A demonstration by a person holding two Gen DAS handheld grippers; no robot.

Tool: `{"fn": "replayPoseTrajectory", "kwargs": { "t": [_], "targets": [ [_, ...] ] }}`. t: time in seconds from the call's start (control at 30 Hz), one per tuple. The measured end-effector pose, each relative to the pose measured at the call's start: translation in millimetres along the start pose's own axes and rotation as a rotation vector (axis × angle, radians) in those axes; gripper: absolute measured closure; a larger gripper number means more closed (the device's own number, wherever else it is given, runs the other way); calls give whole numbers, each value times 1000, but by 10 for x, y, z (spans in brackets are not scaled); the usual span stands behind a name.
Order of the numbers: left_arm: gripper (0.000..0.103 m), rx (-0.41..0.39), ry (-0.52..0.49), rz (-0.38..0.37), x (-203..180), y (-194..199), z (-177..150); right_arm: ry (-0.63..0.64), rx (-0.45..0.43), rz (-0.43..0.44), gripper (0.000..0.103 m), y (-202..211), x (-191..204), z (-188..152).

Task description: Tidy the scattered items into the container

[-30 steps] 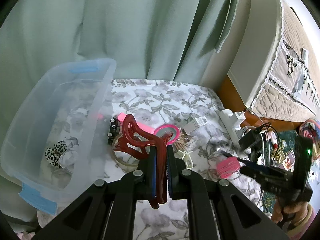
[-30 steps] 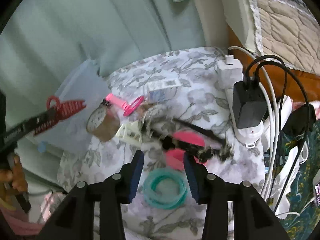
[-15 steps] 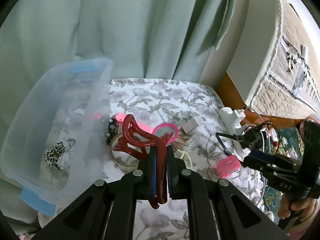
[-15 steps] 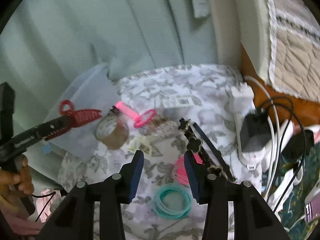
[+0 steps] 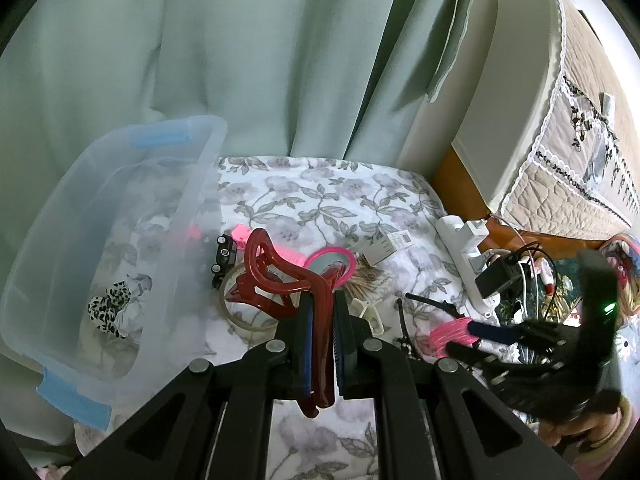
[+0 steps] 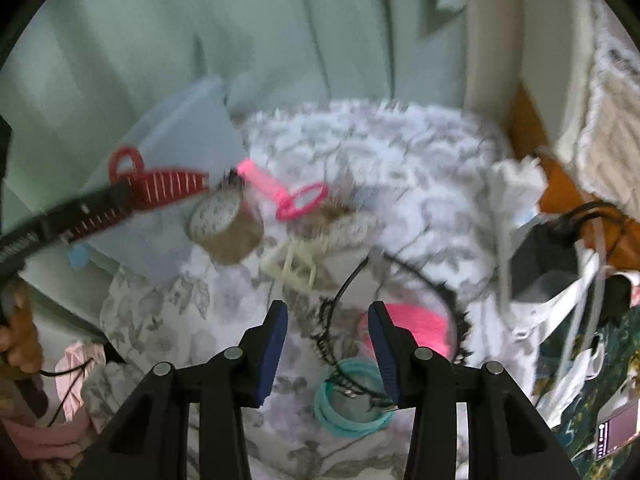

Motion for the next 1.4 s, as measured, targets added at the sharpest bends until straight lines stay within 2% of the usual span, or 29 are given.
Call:
{"fn": "replayPoseTrajectory", "kwargs": {
  "t": [0.5,0.6,0.73,0.8,1.03,1.4],
  "targets": [
    [95,11,34,-3,119,-52,-8,63,227,-61,57,-744,126,7],
    [95,14,38,-1,138,-61,-6,39,222,-64,63,-735,88,-4],
    [95,13,41,0,149,-59,-3,6,211,-66,84,-711,35,-18],
    [95,11,41,-1,147,-50,-3,-10,206,-67,86,-699,8,-25],
    [95,-3,35,-10,120,15,8,-79,66,-67,88,-238,-125,60],
    [95,-65,28,-39,90,269,62,-126,-184,-99,88,581,-31,361]
  ]
}}
Point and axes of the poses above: each gripper's, at about its wrist camera, not at the fingertips, and y roughly against the way its jaws point, x to its left, z to its top, the point moved 1 cm from there along -y, roughly the way its jaws point, and after that the axes turned 6 degrees about y, right-handed, at the moved point
